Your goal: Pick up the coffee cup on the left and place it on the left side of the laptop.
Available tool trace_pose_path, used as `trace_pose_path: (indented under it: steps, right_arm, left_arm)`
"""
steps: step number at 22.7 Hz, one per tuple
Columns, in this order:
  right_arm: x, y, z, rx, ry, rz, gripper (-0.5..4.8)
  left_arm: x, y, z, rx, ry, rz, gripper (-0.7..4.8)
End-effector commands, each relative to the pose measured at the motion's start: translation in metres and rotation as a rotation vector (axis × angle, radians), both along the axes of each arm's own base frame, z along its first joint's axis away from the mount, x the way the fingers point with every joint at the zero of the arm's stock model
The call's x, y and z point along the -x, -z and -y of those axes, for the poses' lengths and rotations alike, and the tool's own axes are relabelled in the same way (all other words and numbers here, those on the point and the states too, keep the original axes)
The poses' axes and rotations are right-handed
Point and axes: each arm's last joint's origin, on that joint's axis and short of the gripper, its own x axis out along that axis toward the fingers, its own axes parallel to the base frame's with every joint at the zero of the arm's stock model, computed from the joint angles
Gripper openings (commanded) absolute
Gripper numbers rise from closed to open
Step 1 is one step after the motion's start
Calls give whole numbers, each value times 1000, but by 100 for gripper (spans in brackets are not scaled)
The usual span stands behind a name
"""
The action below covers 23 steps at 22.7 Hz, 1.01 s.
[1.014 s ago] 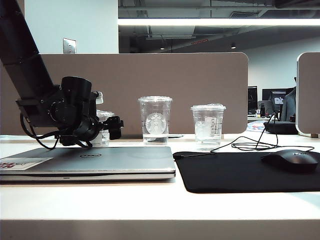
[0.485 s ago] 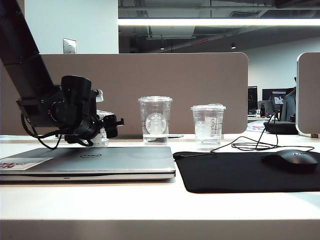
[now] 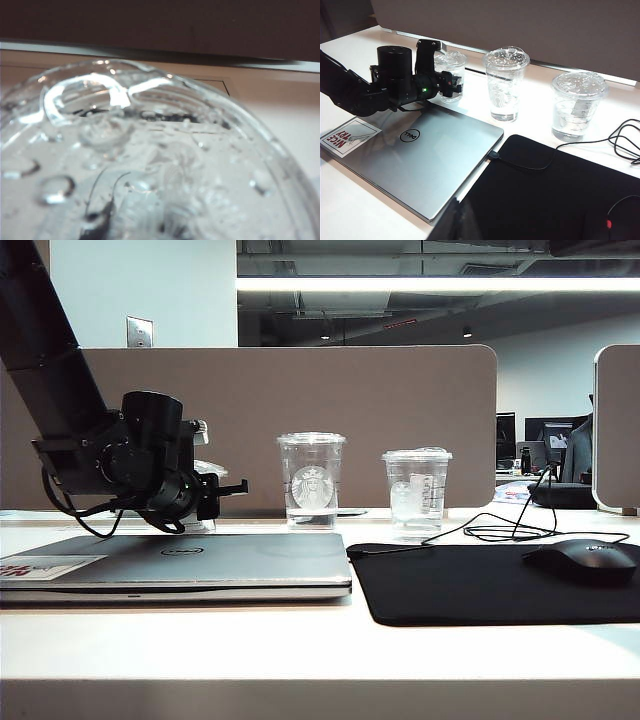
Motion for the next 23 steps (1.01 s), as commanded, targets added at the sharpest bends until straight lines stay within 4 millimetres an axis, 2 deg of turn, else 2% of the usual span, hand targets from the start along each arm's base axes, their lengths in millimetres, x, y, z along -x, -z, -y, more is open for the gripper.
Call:
trace_pose_path:
  steps: [1,5,17,23]
  right_arm:
    - [0,-4,0,-15,-2,19,-3]
    - [0,-4,0,-14,-1,17,-3]
    - [1,-2,0,-6,-1,3,-3]
    - [1,-3,0,-6,-1,4,-3]
  left_arm:
    - [0,-19,0,8,2,57,121]
    - [3,-43,0,21,3,107,121]
    - [16,-94,-4,20,-7,105,131]
    - [32,-107,-17,26,-25,133,134]
